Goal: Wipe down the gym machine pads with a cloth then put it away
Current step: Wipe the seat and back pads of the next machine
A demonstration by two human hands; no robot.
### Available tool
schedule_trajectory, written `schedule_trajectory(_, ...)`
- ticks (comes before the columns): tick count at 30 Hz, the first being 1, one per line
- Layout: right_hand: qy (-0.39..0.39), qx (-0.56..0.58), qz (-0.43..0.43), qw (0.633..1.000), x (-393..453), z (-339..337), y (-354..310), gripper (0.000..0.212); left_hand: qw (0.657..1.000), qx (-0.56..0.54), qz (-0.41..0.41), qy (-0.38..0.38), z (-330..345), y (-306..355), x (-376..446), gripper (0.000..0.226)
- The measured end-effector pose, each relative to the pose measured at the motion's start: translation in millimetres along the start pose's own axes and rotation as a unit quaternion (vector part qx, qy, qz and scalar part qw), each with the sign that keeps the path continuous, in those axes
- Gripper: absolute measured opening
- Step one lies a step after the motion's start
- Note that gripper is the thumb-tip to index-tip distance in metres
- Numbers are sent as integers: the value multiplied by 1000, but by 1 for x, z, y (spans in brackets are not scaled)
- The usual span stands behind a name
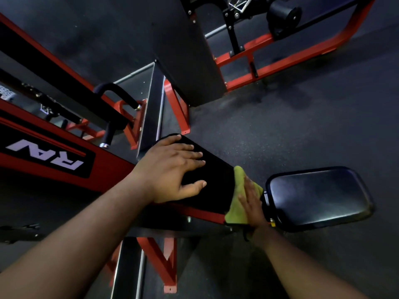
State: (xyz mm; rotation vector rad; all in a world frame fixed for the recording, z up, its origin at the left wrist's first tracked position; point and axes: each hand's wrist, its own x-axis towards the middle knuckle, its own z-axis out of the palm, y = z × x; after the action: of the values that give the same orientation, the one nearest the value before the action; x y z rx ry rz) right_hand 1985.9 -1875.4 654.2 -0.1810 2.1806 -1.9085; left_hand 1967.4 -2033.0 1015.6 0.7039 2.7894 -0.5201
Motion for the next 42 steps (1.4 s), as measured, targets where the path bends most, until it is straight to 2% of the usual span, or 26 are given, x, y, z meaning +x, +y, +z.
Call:
schedule_trajectory(2,-18,20,69,997,26,0,4,83,1000,-1,-3,0,0,-1,0,69)
schedule_trajectory(4,-27,61,98,993,54,5,-8,82,1000,-7,0,5,-1,0,1,69)
schedule_trajectory(7,-39,83,63,994,78,17,-50,74,1000,-14,-7,15,0,-1,-1,78)
schedule_trajectory(10,-33,77,23,996,57,16,-136,83,999,-12,-18,32,2,-1,-1,92)
schedule_trajectory(13,-61,90,-8,994,25,14,-212,88,994,-50,-38,88,7,-1,-3,97)
schedule_trajectory(16,-71,81,-22,994,29,16,-263,84,972,-135,-102,162,15,0,-6,88)
schedule_trajectory(19,-75,41,-46,995,48,17,-290,76,911,-267,-209,235,16,4,-7,81)
schedule_trajectory(21,-74,0,-77,994,43,20,-300,77,844,-386,-248,278,19,7,-8,76)
schedule_trajectory(23,-69,-40,-144,986,19,22,-295,73,763,-488,-266,329,27,12,-17,74)
schedule_trajectory(24,-64,-60,-200,976,6,22,-287,66,729,-529,-280,333,32,15,-23,77)
schedule_trajectory(26,-79,-91,-269,955,-9,18,-269,62,686,-585,-315,296,34,26,-33,92)
schedule_trajectory(29,-104,-110,-242,958,12,12,-284,69,649,-608,-350,294,32,41,-38,95)
schedule_trajectory(32,-133,-135,-173,966,30,11,-310,75,586,-637,-397,305,26,44,-38,103)
schedule_trajectory(33,-134,-149,-173,964,29,10,-311,72,577,-639,-411,300,23,46,-39,101)
schedule_trajectory(35,-138,-194,-225,945,9,4,-301,67,595,-615,-435,282,22,57,-44,85)
schedule_trajectory(37,-165,-247,-292,909,-19,-6,-281,69,627,-580,-438,280,24,78,-50,75)
schedule_trajectory(39,-183,-286,-351,873,-43,-20,-263,77,645,-567,-432,275,32,104,-62,80)
schedule_trajectory(42,-198,-308,-383,848,-60,-41,-245,70,635,-577,-449,250,52,135,-77,93)
